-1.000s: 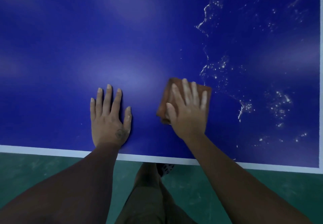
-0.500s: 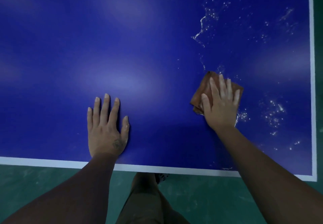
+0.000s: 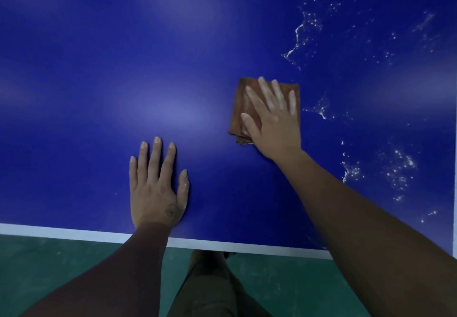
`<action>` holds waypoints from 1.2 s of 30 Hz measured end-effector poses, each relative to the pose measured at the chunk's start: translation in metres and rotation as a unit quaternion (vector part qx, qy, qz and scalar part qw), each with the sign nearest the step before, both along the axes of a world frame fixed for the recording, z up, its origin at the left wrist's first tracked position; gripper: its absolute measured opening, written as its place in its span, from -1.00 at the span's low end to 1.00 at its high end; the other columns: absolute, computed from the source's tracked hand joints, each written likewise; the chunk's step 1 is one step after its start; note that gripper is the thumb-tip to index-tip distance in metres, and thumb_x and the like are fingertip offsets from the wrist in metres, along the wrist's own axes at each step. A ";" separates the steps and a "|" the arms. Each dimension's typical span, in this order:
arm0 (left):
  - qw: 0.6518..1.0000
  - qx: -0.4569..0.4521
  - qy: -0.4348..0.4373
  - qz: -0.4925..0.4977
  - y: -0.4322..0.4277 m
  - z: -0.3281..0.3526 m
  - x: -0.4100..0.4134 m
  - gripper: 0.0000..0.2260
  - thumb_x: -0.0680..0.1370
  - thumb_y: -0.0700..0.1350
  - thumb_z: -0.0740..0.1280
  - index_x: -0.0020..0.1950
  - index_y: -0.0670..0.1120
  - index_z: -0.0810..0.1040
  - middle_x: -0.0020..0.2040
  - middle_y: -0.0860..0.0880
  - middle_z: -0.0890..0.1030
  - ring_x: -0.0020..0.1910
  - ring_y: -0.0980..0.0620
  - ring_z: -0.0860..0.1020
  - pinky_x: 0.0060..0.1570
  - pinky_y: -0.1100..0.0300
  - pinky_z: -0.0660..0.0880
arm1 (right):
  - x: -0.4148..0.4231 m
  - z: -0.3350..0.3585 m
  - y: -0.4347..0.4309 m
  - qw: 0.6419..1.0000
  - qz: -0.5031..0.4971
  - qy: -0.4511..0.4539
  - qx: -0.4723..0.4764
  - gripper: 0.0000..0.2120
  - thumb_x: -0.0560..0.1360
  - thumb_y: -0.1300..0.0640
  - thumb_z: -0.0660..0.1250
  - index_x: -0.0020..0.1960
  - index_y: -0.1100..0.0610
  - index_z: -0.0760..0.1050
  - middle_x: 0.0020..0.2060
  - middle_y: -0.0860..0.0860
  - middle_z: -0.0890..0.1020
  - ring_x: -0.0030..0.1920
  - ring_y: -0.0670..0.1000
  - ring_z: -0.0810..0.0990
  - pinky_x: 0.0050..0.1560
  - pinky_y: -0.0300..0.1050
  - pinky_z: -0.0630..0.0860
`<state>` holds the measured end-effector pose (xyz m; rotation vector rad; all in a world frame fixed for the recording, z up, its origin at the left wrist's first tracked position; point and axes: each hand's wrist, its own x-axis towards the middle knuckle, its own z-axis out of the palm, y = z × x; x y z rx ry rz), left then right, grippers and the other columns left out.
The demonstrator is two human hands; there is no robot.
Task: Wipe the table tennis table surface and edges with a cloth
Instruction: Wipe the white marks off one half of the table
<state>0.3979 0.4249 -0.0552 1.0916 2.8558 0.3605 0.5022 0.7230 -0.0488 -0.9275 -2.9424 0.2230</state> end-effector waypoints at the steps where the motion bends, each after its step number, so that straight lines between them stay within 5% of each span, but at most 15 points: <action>1: 1.000 -0.004 0.001 0.000 0.000 -0.001 0.000 -0.40 0.74 0.16 0.14 0.76 -0.02 0.24 0.79 -0.07 0.14 0.79 -0.14 -0.01 0.73 -0.24 0.01 | 0.011 0.001 0.010 1.000 -0.024 -0.009 0.000 -0.40 0.76 -0.29 0.00 0.73 -0.10 0.16 0.75 -0.04 0.06 0.75 0.08 -0.04 0.70 0.34 -0.11; 5: 1.000 -0.009 0.001 -0.003 -0.001 -0.004 -0.002 -0.39 0.74 0.18 0.11 0.77 -0.01 0.21 0.79 -0.06 0.11 0.79 -0.14 -0.03 0.74 -0.23 0.00 | 0.061 0.010 0.035 0.987 -0.152 -0.046 -0.017 -0.38 0.75 -0.30 -0.05 0.75 -0.10 0.08 0.76 -0.04 0.01 0.75 0.08 -0.09 0.69 0.37 -0.13; 10: 1.000 -0.012 -0.003 -0.005 0.000 -0.001 0.000 -0.40 0.74 0.17 0.12 0.76 -0.03 0.25 0.79 -0.07 0.14 0.79 -0.15 0.01 0.73 -0.23 0.01 | 0.066 0.014 0.033 0.977 -0.198 -0.069 -0.031 -0.35 0.73 -0.29 -0.09 0.76 -0.06 0.06 0.76 0.02 -0.03 0.75 0.14 -0.11 0.67 0.42 -0.12; 15: 0.996 0.090 -0.010 0.015 0.036 0.008 -0.017 -0.54 0.76 0.02 0.22 0.61 -0.16 0.45 0.66 -0.13 0.42 0.72 -0.18 0.26 0.69 -0.23 0.18 | -0.011 0.012 -0.014 0.997 -0.058 -0.044 0.003 -0.38 0.74 -0.26 0.02 0.74 -0.06 0.15 0.76 0.04 0.04 0.75 0.18 -0.03 0.66 0.42 -0.06; 20: 0.986 0.155 -0.047 0.033 0.122 0.023 -0.047 -0.55 0.79 -0.04 0.21 0.64 -0.21 0.39 0.69 -0.16 0.37 0.72 -0.19 0.26 0.72 -0.12 0.14 | -0.069 0.004 -0.015 1.000 -0.017 -0.016 -0.006 -0.38 0.75 -0.28 0.01 0.73 -0.05 0.17 0.75 0.01 0.06 0.75 0.13 -0.03 0.68 0.38 -0.10; 24: 0.989 0.127 -0.069 0.006 0.180 0.025 -0.059 -0.55 0.80 -0.02 0.20 0.64 -0.22 0.40 0.70 -0.16 0.33 0.74 -0.19 0.22 0.71 -0.16 0.12 | -0.038 0.000 0.039 1.000 -0.022 0.008 0.003 -0.40 0.75 -0.27 0.05 0.72 -0.07 0.20 0.75 -0.03 0.09 0.75 0.09 0.00 0.69 0.36 -0.08; 29: 0.997 0.037 -0.057 0.028 0.223 0.015 -0.065 -0.45 0.82 0.11 0.04 0.74 -0.15 0.24 0.78 -0.09 0.16 0.78 -0.13 0.02 0.74 -0.10 -0.07 | 0.043 0.005 0.103 0.986 -0.162 -0.032 -0.005 -0.38 0.75 -0.30 -0.03 0.74 -0.10 0.10 0.76 -0.05 0.03 0.75 0.08 -0.07 0.68 0.39 -0.09; 32: 0.998 -0.017 -0.035 0.053 0.233 0.007 -0.062 -0.38 0.80 0.21 -0.09 0.80 -0.09 0.04 0.81 -0.05 -0.03 0.79 -0.11 -0.11 0.75 -0.12 -0.17 | 0.071 0.005 0.107 0.981 -0.192 -0.037 -0.001 -0.37 0.75 -0.28 -0.04 0.75 -0.05 0.11 0.75 0.00 0.05 0.75 0.12 -0.05 0.66 0.43 -0.06; 36: 0.998 -0.020 -0.023 0.057 0.234 0.002 -0.063 -0.37 0.79 0.21 -0.07 0.80 -0.08 0.05 0.81 -0.06 -0.01 0.79 -0.13 -0.09 0.75 -0.15 -0.14 | 0.045 0.000 0.082 0.985 -0.168 -0.033 0.023 -0.39 0.76 -0.25 -0.03 0.74 -0.02 0.15 0.75 0.05 0.08 0.74 0.17 0.00 0.65 0.44 -0.03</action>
